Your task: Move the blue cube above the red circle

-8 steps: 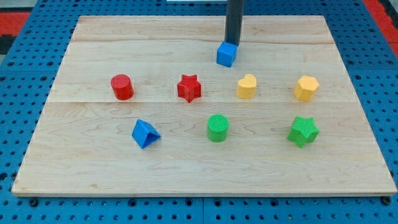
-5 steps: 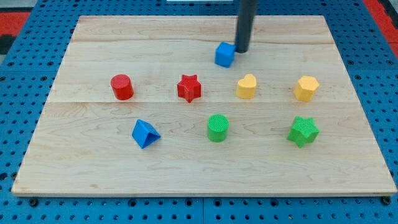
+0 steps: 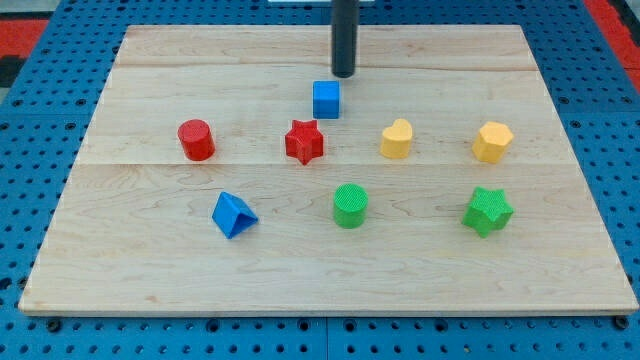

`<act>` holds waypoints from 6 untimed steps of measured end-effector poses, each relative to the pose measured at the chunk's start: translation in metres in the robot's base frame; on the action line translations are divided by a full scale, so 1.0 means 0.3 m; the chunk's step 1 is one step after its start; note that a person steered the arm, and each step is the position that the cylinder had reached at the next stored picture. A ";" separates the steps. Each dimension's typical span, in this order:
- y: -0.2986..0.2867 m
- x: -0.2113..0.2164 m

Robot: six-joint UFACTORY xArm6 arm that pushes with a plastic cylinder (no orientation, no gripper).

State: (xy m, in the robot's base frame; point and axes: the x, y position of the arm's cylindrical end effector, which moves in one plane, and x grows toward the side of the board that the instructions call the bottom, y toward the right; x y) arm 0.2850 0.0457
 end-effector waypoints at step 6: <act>-0.114 0.177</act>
State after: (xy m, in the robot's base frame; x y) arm 0.3381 0.0115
